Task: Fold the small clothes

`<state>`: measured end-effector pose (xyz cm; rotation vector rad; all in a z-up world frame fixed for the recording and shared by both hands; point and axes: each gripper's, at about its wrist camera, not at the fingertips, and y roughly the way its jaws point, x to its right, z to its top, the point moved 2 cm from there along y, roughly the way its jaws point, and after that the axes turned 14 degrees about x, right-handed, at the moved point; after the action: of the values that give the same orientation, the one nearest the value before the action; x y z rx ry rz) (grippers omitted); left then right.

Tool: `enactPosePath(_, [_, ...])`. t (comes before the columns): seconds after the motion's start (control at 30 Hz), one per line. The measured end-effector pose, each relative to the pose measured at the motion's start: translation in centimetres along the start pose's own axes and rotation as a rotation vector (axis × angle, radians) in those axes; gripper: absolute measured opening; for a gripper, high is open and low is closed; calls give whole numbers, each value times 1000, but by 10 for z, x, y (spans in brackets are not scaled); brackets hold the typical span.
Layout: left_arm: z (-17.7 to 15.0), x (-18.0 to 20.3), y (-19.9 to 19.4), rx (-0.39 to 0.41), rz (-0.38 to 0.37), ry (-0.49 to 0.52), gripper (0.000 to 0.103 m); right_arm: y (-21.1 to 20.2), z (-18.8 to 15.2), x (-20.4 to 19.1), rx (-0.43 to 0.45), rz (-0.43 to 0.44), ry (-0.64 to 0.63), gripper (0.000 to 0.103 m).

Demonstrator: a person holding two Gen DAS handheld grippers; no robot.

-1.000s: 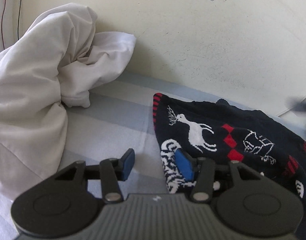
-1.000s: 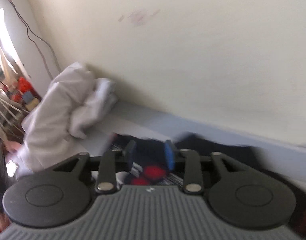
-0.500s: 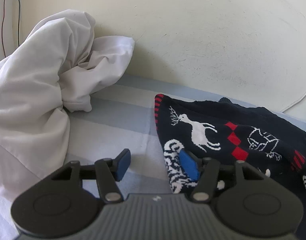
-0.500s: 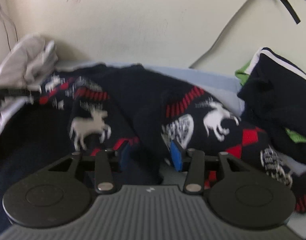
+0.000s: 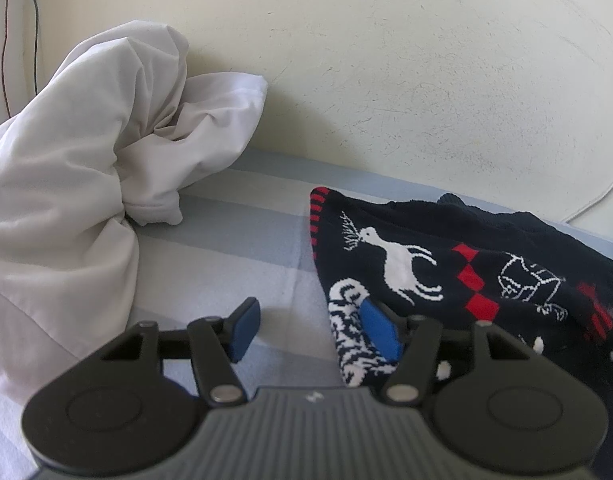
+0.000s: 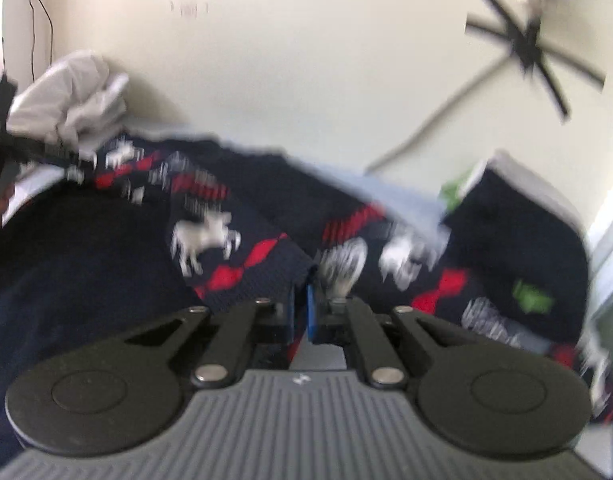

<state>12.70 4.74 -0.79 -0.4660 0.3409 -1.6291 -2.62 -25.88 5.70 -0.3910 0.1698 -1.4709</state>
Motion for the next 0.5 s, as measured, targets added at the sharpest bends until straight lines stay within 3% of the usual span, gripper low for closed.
enactPosePath(0.1, [-1,1,1,2,2,13,59,15,26,19,72,-63,-15,9])
enactPosePath(0.2, [-2,1,2,4,6,27,65,58,34,45,70,-140,17,9])
enactPosePath(0.27, [-1,0,3,3,13,30,69,99,21,59,3,-172,47,9])
enactPosePath(0.33, [-1,-2,4,0,12,26,72,137,-5,68,-126,-178,80,10])
enactPosePath(0.37, [0,-3,4,-1,11,25,72,147,-15,73,-159,-208,97,15])
enactPosePath(0.43, [0,-4,4,-1,12,21,72,133,-15,89,-104,-209,225,23])
enactPosePath(0.5, [2,-5,1,12,12,-1,67,100,-9,107,-21,-199,367,24])
